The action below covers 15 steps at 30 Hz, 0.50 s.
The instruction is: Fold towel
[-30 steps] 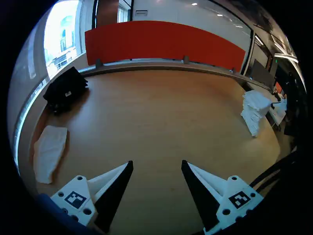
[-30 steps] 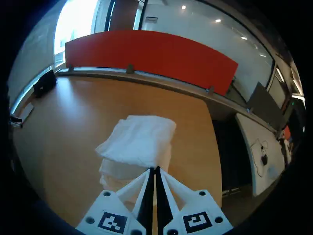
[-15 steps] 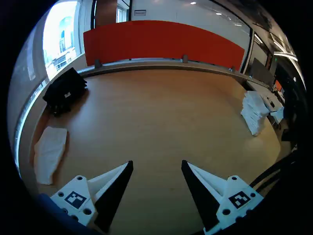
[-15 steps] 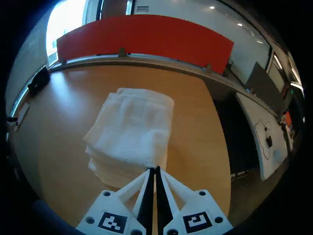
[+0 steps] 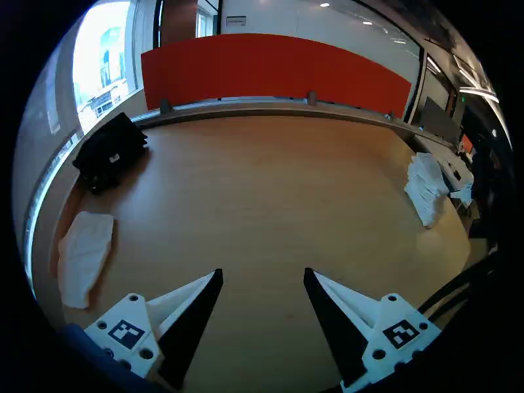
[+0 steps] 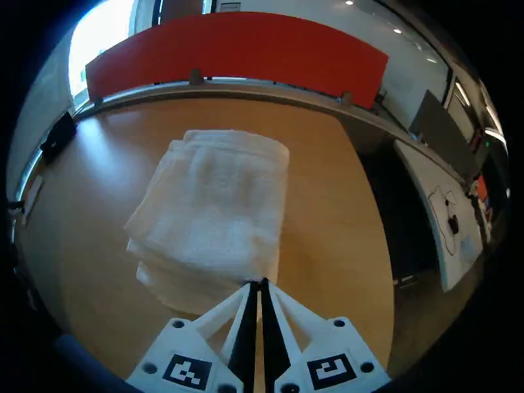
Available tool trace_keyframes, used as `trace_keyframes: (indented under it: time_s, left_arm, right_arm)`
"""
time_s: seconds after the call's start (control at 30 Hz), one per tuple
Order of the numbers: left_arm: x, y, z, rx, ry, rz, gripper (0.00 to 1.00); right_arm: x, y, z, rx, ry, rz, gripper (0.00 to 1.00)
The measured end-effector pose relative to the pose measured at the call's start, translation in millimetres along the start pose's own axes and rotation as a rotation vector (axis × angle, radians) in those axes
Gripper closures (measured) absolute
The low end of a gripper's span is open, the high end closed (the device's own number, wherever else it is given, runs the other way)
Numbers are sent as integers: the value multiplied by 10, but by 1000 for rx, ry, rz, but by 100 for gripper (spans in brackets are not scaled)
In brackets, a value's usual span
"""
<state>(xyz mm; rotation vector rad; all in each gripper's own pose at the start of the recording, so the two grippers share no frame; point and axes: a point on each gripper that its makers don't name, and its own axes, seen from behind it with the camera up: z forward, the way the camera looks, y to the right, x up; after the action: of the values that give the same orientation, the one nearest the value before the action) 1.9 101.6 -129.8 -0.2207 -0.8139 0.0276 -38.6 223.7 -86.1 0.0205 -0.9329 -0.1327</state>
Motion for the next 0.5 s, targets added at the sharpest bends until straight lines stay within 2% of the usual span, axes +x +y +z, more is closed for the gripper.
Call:
trace_keyframes:
  time_s: [0.13, 0.3, 0.5]
  left_arm:
    - [3, 5, 13, -2, -2, -1, 8]
    - [11, 18, 32, -4, -3, 3, 8]
    - [40, 19, 54, -6, -1, 2, 8]
  right_arm:
    - [16, 30, -2, -9, 1, 8, 90]
    - [6, 66, -22, -23, 2, 11, 73]
    - [-24, 103, -63, -38, 3, 16, 67]
